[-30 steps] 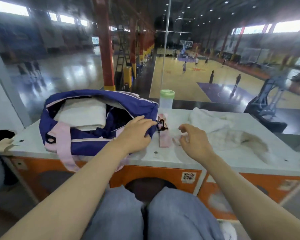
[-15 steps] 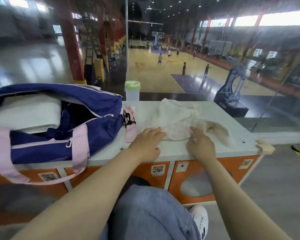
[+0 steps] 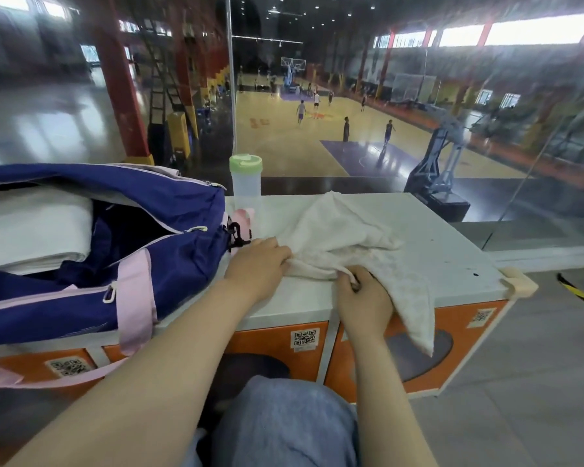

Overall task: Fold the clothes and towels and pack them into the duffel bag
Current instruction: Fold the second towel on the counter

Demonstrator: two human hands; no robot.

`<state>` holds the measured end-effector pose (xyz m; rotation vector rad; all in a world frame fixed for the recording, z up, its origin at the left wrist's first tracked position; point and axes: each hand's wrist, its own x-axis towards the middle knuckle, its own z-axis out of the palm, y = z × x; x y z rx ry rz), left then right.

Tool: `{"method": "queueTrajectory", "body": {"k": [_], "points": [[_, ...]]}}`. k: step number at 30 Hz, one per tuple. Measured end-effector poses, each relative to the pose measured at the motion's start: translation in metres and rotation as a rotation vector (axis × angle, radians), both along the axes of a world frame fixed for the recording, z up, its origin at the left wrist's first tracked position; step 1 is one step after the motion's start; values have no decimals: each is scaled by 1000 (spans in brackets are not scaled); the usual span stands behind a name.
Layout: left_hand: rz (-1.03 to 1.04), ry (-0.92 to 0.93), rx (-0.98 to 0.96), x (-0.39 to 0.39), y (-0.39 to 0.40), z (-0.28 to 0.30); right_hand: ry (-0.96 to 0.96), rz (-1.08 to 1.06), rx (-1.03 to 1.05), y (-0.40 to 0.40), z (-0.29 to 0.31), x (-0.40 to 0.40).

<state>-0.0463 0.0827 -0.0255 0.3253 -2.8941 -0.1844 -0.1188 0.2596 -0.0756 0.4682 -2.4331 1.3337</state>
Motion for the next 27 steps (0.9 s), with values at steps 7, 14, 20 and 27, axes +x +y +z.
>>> {"method": "queueTrajectory", "body": {"k": [7, 14, 20, 27], "points": [[93, 173, 308, 13, -19, 17, 28, 29, -39, -4, -10, 24], [89, 39, 389, 20, -16, 26, 45, 46, -65, -6, -11, 32], [27, 99, 373, 9, -1, 20, -1, 155, -93, -6, -11, 45], [86, -6, 258, 2, -3, 4, -212, 27, -551, -15, 26, 43]]}}
